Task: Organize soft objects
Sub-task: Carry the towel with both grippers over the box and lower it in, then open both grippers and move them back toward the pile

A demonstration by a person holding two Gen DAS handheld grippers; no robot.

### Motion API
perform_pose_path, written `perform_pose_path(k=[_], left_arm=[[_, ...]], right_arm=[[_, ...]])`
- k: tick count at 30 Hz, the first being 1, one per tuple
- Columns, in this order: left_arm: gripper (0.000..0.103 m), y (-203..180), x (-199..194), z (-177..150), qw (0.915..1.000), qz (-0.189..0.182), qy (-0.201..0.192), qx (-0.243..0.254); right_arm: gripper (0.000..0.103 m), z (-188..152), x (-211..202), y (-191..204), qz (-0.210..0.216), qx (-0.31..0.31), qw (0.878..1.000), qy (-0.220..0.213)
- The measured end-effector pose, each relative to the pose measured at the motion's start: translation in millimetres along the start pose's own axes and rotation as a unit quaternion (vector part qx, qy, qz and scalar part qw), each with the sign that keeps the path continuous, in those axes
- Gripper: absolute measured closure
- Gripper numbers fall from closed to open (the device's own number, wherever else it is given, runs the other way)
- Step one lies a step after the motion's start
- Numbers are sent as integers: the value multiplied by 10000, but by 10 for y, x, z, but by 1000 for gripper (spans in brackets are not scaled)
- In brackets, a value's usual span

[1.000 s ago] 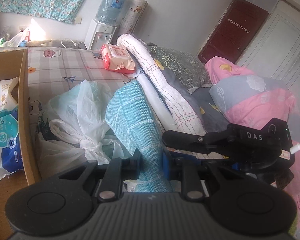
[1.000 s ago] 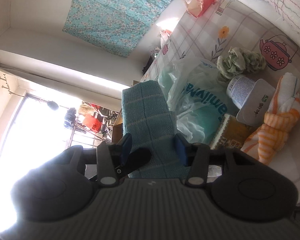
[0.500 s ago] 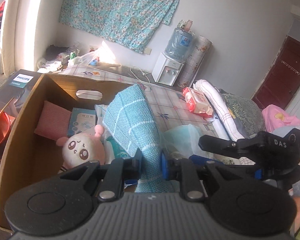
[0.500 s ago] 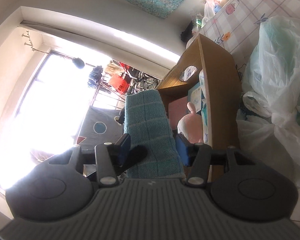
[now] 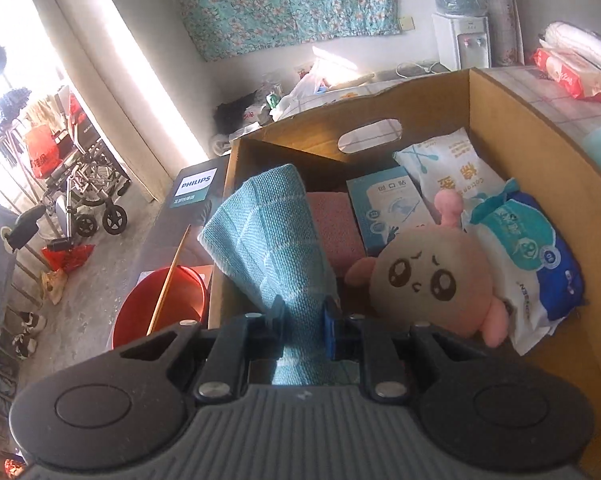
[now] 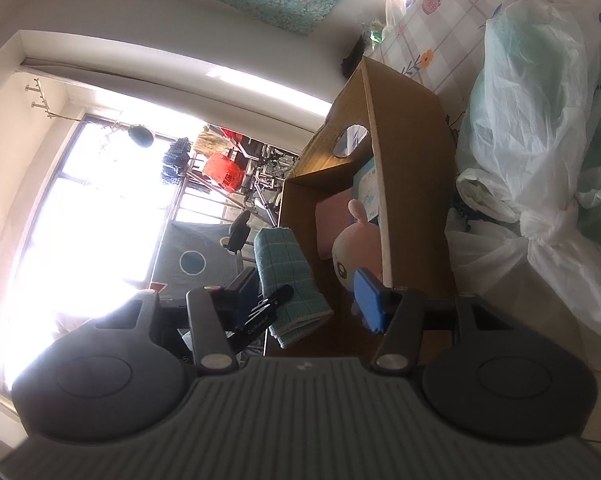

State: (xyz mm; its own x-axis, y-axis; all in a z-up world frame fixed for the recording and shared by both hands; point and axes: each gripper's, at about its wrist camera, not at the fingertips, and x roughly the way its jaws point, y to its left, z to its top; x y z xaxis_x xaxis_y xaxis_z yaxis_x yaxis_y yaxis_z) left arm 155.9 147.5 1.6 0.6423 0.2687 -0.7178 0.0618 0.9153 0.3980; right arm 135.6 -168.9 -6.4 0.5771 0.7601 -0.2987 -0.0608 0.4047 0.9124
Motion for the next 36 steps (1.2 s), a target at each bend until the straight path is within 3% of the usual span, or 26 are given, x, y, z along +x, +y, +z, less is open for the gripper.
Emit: perform_pose_path(k=[5, 13, 18, 24, 30, 36], left_arm=[[84, -264, 251, 26, 9960, 210, 358, 793], [82, -325, 450, 10, 9920, -99, 983, 783], [60, -158, 385, 38, 9923, -526, 1074, 335], [39, -16, 2, 75, 9970, -537, 535, 129], [33, 93, -586, 83, 9963, -747, -252, -334], [20, -98, -1290, -30, 9745, -1571, -1342, -879]], right_arm=[[47, 55, -124, -111, 56, 59, 9998, -157], [45, 169, -179, -349, 114, 279, 9993, -239], [43, 148, -247, -402, 144, 333, 9989, -293], [36, 115, -457, -360, 121, 253, 9981, -548], [30, 62, -996, -327, -155, 39, 9917, -1272], [27, -122, -1673, -383, -819, -86, 9724, -2183]])
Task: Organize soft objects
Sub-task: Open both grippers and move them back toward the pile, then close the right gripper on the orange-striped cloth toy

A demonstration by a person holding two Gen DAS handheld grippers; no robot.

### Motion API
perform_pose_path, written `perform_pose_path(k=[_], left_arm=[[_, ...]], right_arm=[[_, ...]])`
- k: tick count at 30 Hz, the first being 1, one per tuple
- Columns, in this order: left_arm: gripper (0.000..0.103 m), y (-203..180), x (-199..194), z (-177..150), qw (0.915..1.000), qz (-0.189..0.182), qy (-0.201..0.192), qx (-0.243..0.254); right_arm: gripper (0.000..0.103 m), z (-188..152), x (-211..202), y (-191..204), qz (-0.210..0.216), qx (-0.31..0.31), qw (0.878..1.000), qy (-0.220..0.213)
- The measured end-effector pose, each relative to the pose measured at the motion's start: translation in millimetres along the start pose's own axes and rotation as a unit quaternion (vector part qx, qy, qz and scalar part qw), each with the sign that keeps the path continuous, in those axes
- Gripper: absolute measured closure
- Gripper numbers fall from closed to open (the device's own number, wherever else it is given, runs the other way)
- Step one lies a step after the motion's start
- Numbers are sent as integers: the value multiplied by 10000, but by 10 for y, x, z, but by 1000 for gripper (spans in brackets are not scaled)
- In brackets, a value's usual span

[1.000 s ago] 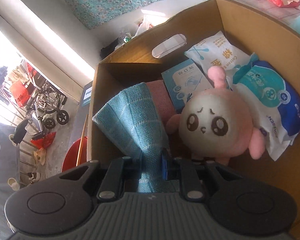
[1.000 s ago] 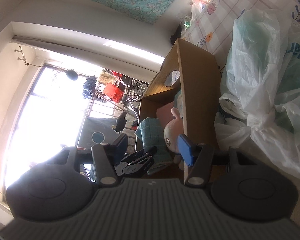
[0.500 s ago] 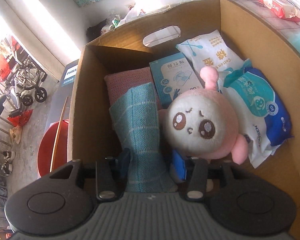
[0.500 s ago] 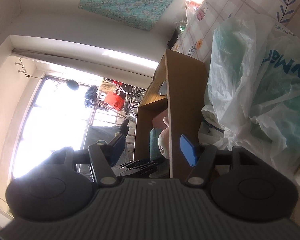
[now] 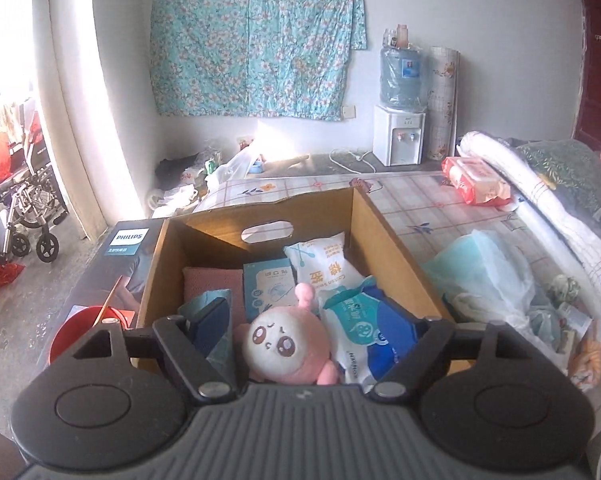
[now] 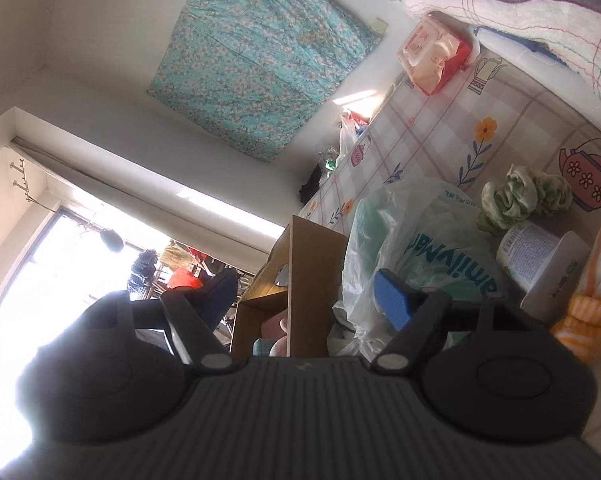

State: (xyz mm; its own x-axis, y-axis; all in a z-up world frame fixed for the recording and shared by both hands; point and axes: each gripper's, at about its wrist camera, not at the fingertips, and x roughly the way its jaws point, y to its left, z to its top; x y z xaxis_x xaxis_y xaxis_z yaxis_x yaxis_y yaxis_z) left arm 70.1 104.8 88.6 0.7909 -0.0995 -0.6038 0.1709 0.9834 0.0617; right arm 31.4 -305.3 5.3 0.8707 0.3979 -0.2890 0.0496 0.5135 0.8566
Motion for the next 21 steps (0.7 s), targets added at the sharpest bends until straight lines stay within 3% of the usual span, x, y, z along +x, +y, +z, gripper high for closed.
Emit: perform_pose_path(k=[8, 19, 21], left_arm=[[20, -888, -97, -208, 9907, -1355, -141, 6], [24, -2082, 244, -576, 9704, -2224, 55, 943], [32, -2272, 331, -630, 9660, -2336, 121, 1099]], right_arm=[[26, -173, -506, -425, -654, 258, 9968, -389], [28, -248, -607, -944, -1527, 469, 9869, -208], [31, -243, -528, -1026, -1626, 517, 9853, -84]])
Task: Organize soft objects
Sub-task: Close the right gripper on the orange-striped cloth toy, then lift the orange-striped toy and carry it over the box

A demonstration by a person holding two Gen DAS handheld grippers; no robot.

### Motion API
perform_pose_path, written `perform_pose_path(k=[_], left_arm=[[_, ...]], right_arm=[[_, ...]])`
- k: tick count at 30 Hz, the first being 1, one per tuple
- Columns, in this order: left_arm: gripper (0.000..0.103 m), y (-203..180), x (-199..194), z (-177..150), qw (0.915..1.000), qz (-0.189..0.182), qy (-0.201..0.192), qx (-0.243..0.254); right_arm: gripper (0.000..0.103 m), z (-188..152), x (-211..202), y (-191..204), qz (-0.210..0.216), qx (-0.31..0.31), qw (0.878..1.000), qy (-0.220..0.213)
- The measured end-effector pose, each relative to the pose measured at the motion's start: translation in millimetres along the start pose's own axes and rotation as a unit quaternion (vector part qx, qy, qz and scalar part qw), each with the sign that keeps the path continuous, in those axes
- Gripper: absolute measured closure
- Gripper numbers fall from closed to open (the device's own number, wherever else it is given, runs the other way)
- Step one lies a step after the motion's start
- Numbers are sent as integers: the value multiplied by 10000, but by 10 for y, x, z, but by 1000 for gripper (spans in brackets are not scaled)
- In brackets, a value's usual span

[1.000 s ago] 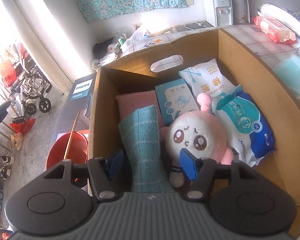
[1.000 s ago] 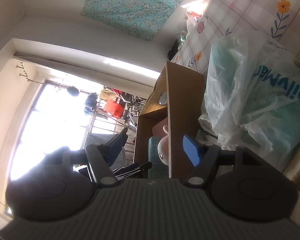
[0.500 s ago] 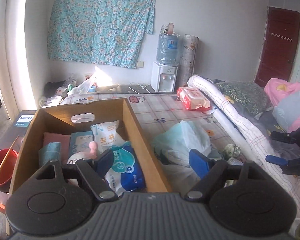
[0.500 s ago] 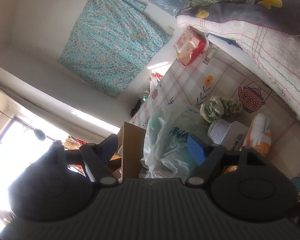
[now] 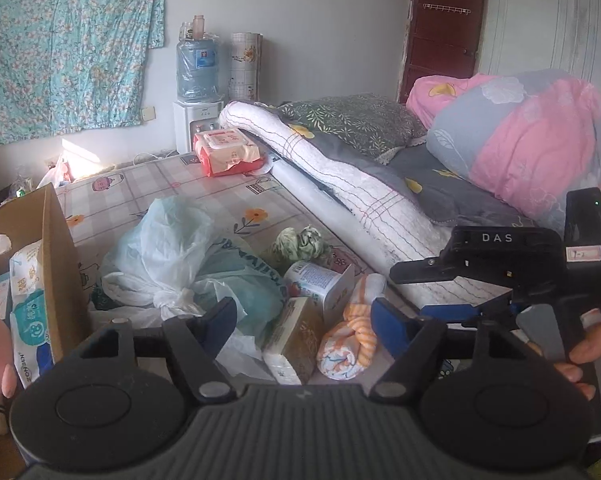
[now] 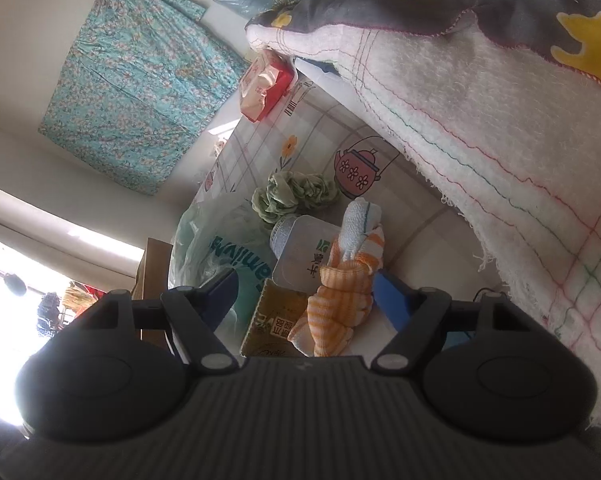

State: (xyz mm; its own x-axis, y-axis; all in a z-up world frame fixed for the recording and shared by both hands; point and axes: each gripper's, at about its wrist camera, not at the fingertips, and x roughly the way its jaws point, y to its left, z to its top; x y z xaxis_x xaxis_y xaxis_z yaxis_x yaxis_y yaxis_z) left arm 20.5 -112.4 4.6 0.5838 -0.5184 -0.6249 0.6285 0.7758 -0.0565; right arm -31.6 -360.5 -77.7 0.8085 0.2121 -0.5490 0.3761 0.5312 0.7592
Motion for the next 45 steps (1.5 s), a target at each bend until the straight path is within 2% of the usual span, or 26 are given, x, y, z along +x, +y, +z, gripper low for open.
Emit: perform_pose_path(k=[5, 10, 14, 19, 21, 23, 25, 30, 38, 45], left_arm=[[46, -135, 390, -12, 9986, -128, 456, 214], [46, -245, 608, -25, 9964, -353, 694, 325], [46, -356, 792, -86, 9930, -500, 948, 507], [52, -423, 1004, -152, 9895, -294, 1246, 664], [53, -428, 1032, -170, 9893, -206, 1260, 702], [55, -427, 1052, -165, 9889, -153, 1284, 726], [60, -418, 1056, -168, 9891, -75, 1285, 715], [67, -413, 987, -171, 9906, -175, 1228, 580], [68, -419, 674, -123, 9937, -478, 875, 521], [68, -310, 132, -35, 9972, -502, 311, 449]], right_arm=[[38, 72, 235, -50, -105, -36, 9998, 193], [38, 194, 388, -61, -238, -6, 9989, 410], [41, 137, 567, -133, -227, 155, 9971, 716], [47, 103, 661, -134, -49, 238, 9960, 855], [55, 97, 682, -162, 4, 299, 9956, 888], [58, 90, 683, -193, 58, 393, 9953, 882], [62, 92, 673, -244, 125, 531, 9946, 879], [72, 65, 606, -300, 220, 672, 9947, 750], [73, -20, 251, -153, 383, 540, 9972, 356], [74, -98, -75, 209, 814, 93, 9966, 105]])
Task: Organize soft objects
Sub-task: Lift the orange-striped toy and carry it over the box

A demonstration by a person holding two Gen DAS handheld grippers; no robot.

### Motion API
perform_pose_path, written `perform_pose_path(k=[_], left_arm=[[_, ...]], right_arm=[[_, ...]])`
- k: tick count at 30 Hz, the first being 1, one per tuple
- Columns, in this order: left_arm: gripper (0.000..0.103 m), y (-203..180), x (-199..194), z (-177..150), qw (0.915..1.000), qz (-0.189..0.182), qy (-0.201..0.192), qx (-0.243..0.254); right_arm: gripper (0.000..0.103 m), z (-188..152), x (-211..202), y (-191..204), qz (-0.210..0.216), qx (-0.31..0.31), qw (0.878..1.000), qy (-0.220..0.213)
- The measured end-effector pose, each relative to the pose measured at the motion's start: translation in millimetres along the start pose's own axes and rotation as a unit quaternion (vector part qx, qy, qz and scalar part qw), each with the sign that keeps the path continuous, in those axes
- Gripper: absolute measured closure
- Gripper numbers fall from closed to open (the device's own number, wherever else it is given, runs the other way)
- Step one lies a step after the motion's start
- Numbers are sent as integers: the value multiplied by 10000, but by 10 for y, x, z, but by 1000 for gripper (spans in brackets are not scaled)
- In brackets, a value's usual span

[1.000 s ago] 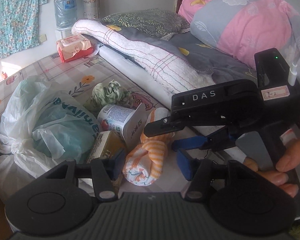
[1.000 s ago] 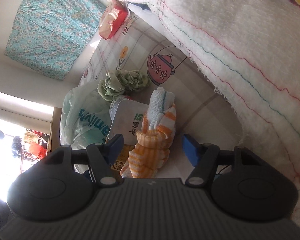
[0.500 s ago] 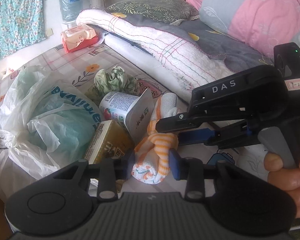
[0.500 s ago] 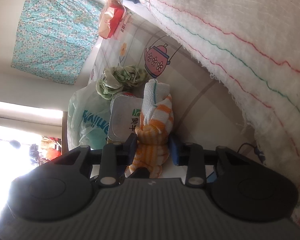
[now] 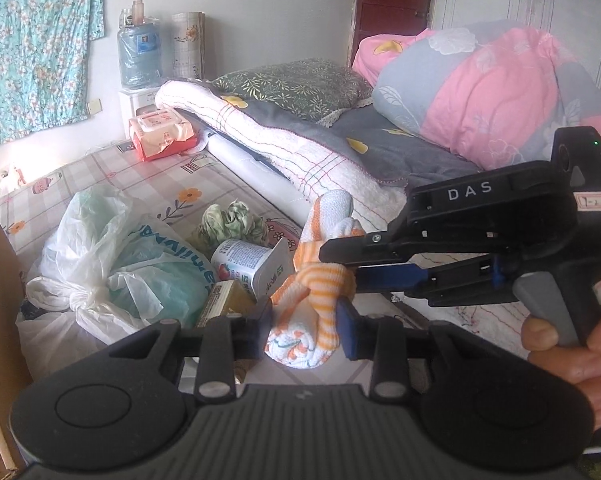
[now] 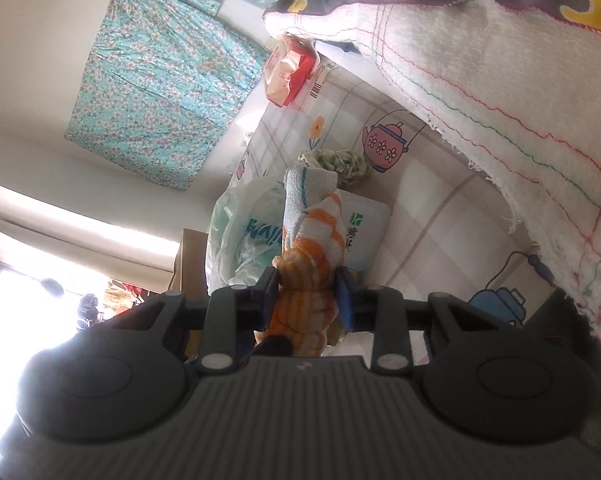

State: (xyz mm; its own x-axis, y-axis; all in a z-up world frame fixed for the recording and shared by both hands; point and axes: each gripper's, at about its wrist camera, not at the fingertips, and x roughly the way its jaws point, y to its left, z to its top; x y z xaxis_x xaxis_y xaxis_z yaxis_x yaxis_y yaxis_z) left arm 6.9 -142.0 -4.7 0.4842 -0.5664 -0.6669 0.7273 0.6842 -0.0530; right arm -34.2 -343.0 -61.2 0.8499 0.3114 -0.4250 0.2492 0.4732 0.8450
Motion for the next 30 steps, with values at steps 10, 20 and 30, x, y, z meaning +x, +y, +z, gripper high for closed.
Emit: perform_pose_path(k=[10, 20, 30], left_arm=[[68, 330, -811, -57, 9919, 659, -905, -608], [68, 1187, -1471, -411, 9694, 1368, -1154, -1682], [68, 2191, -1975, -992, 9171, 2444, -802, -3047]], right_arm=[[74, -118, 128, 1010, 593, -1345, 9885, 342], [74, -601, 1003, 1996, 899, -2272, 9577, 1518], [74, -1581, 2468, 2967, 937, -3115, 8852, 3325]])
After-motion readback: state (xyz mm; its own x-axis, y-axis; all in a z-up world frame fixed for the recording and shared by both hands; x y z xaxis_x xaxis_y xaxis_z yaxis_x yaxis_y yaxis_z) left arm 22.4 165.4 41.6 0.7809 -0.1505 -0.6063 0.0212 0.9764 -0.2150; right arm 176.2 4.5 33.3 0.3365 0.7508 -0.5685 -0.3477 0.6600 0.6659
